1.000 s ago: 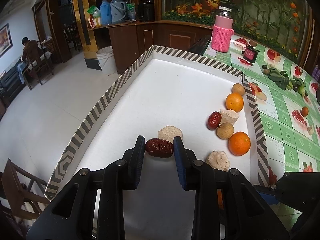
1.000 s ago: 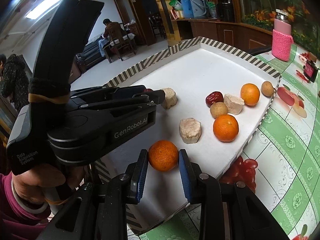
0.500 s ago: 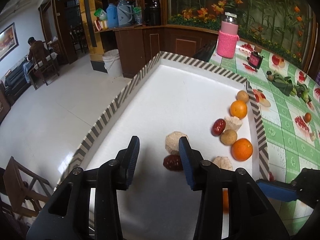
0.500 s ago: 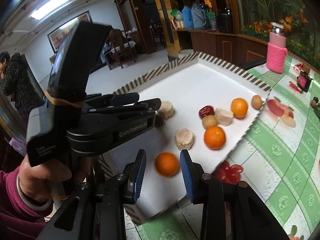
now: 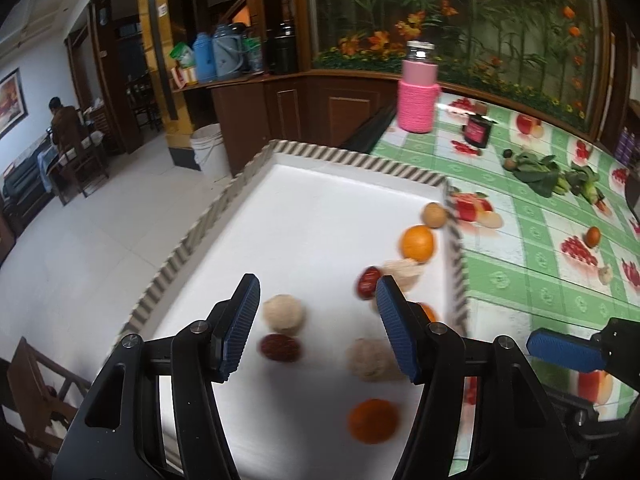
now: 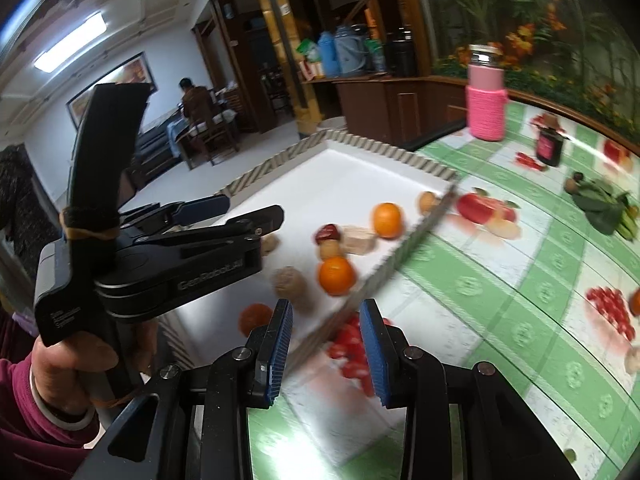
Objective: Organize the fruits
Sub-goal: 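Open both tools to drop the date and orange into the tray, then grasp a tan cake with right tool while left tool grasps an orange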
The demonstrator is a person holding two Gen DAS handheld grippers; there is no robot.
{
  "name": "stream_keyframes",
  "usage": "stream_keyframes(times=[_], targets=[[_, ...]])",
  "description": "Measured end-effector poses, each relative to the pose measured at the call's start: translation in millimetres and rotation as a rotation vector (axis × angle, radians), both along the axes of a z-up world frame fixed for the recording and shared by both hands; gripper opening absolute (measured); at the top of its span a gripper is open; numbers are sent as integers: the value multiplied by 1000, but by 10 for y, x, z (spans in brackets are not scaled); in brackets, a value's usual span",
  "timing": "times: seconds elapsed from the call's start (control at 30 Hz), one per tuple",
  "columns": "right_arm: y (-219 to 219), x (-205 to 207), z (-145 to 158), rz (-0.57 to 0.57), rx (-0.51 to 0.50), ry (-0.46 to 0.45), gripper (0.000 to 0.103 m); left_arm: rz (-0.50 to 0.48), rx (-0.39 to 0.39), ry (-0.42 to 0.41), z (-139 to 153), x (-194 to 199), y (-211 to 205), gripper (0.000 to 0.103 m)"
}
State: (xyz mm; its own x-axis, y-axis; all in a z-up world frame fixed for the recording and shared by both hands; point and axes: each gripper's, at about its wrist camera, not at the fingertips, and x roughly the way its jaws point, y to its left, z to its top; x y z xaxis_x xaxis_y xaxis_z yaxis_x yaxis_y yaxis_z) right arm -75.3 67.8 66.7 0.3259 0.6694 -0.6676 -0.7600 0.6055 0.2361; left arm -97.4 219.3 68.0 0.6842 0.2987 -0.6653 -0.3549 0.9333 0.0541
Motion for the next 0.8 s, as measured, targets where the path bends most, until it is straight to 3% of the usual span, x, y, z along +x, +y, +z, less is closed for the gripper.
stream_keyframes(times=[0.27, 0.67, 0.8], targets=[[-566, 258, -118, -151, -57, -6, 34, -138, -38, 2, 53, 234, -547, 61], [-1876, 846, -234, -469, -166, -2, 35, -325, -86, 35, 119, 571, -1325, 61], [-2052, 1019, -276, -492, -190, 11, 35, -371, -126, 57, 135, 670, -1491, 61]])
